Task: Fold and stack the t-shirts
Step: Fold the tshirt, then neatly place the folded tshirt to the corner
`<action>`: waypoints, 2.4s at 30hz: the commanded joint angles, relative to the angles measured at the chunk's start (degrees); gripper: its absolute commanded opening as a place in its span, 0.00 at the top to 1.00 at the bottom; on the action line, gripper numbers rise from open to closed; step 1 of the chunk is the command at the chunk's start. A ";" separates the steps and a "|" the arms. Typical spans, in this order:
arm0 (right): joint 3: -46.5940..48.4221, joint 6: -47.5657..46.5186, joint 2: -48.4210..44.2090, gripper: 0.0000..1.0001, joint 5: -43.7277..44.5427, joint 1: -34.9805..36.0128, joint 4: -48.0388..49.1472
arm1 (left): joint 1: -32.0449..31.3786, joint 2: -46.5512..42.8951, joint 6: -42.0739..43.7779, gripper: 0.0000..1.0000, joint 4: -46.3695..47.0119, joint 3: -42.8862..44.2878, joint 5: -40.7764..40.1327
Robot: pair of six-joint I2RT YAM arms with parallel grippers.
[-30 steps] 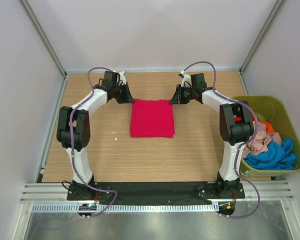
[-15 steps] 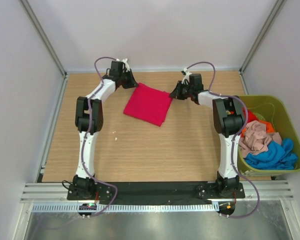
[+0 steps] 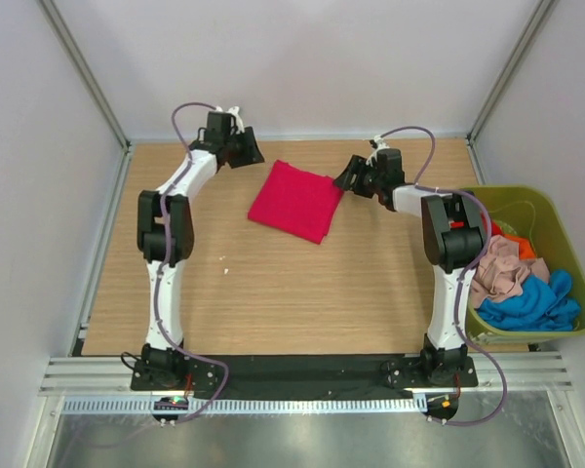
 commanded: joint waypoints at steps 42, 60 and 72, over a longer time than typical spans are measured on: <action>-11.86 -0.35 -18.01 0.28 -4.82 1.03 -4.88 | 2.23 1.11 12.83 0.52 -6.82 -6.96 16.92; -13.53 -0.88 -17.93 0.28 -3.50 2.00 -4.70 | 5.22 -3.88 12.30 1.00 -15.96 -3.87 6.40; -17.66 2.54 -21.18 0.28 -2.62 1.91 -8.04 | 21.56 -3.90 9.66 1.00 -18.24 -3.02 -12.50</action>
